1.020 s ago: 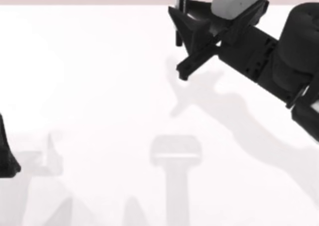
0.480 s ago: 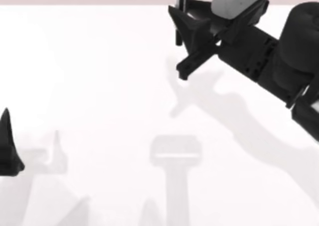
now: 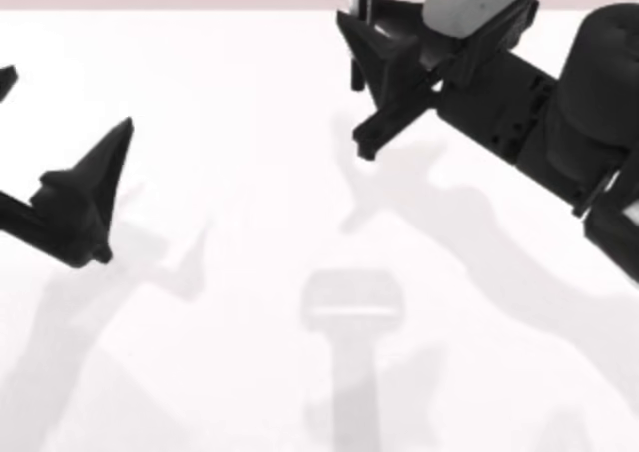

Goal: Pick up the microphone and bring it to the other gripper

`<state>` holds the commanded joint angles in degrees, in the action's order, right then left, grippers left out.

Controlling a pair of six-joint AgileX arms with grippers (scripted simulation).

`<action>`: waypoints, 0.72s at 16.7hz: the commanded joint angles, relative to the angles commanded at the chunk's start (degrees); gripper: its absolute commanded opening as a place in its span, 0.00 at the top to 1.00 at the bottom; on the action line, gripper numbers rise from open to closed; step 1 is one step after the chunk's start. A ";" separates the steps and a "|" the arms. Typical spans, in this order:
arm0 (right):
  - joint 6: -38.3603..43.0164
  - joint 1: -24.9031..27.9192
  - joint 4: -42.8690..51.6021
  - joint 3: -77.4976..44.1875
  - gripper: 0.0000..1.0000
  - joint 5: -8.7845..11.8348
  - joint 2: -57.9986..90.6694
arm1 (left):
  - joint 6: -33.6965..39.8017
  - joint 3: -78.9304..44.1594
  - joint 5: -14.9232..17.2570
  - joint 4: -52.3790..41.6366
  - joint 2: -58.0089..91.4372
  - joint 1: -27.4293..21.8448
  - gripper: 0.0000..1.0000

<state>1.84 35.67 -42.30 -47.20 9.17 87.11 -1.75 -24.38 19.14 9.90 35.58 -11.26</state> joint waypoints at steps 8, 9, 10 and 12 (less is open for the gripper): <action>0.00 0.00 0.00 0.00 1.00 0.00 0.00 | -1.20 -19.19 14.68 8.13 28.77 -8.64 0.00; 0.00 0.00 0.00 0.00 1.00 0.00 0.00 | -1.26 -20.17 15.55 8.44 30.36 -9.16 0.00; 0.00 0.00 0.00 0.00 1.00 0.00 0.00 | -1.29 -20.80 16.12 8.63 31.44 -9.49 0.00; 0.00 0.00 0.00 0.00 1.00 0.00 0.00 | -1.30 -21.07 16.38 8.70 31.94 -9.64 0.00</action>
<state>1.84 35.67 -42.30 -47.20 9.17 87.11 -3.06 -45.45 35.52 18.60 67.52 -20.90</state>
